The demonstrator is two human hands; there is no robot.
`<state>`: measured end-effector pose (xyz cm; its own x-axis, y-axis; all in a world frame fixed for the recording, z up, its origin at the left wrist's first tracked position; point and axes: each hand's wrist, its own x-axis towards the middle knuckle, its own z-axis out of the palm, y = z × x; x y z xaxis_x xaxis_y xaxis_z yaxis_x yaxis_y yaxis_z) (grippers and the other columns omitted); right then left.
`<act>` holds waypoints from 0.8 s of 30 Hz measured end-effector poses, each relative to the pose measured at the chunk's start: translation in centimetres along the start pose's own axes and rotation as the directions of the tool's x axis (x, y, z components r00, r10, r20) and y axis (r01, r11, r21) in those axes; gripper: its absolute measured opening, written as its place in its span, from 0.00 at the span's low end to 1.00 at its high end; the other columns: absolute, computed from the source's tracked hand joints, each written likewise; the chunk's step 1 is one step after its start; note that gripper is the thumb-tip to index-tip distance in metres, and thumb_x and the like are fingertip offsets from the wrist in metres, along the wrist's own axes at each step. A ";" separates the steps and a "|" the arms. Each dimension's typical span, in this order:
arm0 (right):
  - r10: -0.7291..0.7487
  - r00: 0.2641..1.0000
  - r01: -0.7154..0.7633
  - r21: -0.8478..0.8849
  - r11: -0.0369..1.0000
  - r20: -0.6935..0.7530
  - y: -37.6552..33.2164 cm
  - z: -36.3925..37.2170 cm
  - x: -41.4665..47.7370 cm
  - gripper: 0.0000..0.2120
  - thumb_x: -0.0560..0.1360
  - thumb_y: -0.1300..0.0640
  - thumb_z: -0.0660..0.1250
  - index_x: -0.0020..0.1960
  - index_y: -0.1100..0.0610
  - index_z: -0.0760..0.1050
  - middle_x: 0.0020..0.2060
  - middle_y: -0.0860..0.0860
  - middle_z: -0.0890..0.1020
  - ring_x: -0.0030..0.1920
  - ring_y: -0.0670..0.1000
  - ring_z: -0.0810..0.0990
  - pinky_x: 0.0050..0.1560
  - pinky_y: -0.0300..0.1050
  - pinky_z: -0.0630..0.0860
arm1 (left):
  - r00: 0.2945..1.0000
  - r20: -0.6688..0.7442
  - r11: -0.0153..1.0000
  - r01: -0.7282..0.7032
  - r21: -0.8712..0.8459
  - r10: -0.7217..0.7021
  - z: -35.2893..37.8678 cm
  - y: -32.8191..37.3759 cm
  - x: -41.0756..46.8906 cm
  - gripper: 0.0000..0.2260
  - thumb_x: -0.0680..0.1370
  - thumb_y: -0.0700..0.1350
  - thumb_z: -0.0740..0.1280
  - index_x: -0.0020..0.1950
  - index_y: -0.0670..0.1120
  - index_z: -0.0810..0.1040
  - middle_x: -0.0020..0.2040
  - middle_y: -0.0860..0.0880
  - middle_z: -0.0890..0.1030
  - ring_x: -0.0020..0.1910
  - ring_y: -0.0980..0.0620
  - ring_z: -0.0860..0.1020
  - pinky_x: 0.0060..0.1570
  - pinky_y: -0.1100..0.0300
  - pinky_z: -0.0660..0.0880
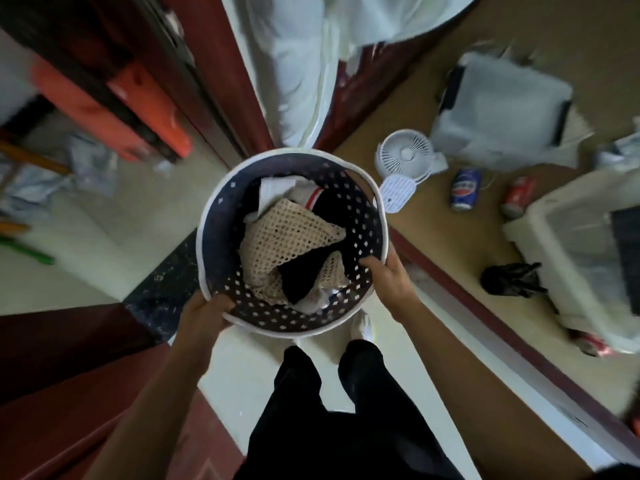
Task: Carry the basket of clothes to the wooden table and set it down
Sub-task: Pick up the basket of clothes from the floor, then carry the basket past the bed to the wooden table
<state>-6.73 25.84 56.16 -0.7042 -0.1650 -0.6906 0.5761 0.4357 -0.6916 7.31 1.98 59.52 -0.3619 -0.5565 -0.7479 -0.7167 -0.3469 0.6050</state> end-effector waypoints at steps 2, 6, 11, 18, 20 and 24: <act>-0.064 0.998 0.065 0.060 0.996 -0.022 -1.8 -1.4 -1.9 0.34 0.69 0.55 0.63 0.77 0.52 0.71 0.63 0.56 0.83 0.64 0.59 0.81 0.68 0.61 0.77 | 0.998 0.027 0.998 -0.062 0.015 0.062 -0.6 2.2 -2.0 0.07 0.75 0.34 0.61 0.42 0.44 0.76 0.44 0.40 0.78 0.47 0.40 0.77 0.44 0.50 0.76; -0.211 0.974 0.218 0.094 0.971 -0.076 -4.1 -3.0 -5.6 0.32 0.69 0.60 0.61 0.73 0.52 0.74 0.59 0.58 0.84 0.62 0.62 0.81 0.62 0.59 0.79 | 0.988 0.072 0.991 -0.133 -0.031 0.135 -0.9 5.1 -5.3 0.07 0.76 0.39 0.61 0.49 0.46 0.77 0.56 0.35 0.80 0.57 0.34 0.78 0.58 0.37 0.76; -0.285 0.945 0.310 0.161 0.937 -0.157 -4.6 -3.5 -9.4 0.29 0.71 0.60 0.62 0.72 0.49 0.75 0.61 0.54 0.84 0.64 0.61 0.81 0.63 0.63 0.80 | 0.960 0.175 0.967 -0.189 -0.171 0.218 -1.2 7.7 -7.1 0.14 0.75 0.38 0.60 0.58 0.43 0.79 0.49 0.40 0.84 0.48 0.40 0.82 0.51 0.45 0.77; -0.208 0.873 0.355 0.282 0.892 -0.442 -1.9 -0.5 -16.5 0.29 0.73 0.63 0.61 0.68 0.38 0.76 0.54 0.39 0.86 0.62 0.52 0.82 0.63 0.54 0.80 | 0.842 0.434 0.948 -0.285 -0.145 0.320 -1.5 9.0 -6.9 0.13 0.75 0.39 0.60 0.53 0.49 0.82 0.47 0.47 0.83 0.44 0.49 0.80 0.44 0.53 0.74; -0.124 0.839 0.341 0.335 0.878 -0.530 0.0 0.7 -19.0 0.30 0.72 0.60 0.62 0.70 0.37 0.76 0.56 0.40 0.86 0.62 0.51 0.81 0.64 0.55 0.79 | 0.819 0.489 0.952 -0.289 -0.102 0.301 -0.9 8.5 -6.9 0.12 0.75 0.39 0.61 0.53 0.47 0.81 0.46 0.47 0.83 0.42 0.50 0.80 0.41 0.56 0.74; 0.083 0.745 0.339 0.483 0.808 -0.662 4.6 2.1 -24.7 0.29 0.67 0.57 0.63 0.68 0.43 0.77 0.54 0.48 0.86 0.59 0.55 0.82 0.65 0.60 0.78 | 0.719 0.612 0.920 -0.391 -0.039 0.331 1.1 6.8 -9.5 0.18 0.70 0.37 0.63 0.58 0.46 0.81 0.55 0.41 0.83 0.51 0.44 0.80 0.48 0.51 0.75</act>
<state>14.13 30.06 69.59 -0.7511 0.4994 -0.4318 0.4272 -0.1310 -0.8946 5.26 5.72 70.41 -0.8620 -0.0531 -0.5042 -0.4945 -0.1313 0.8592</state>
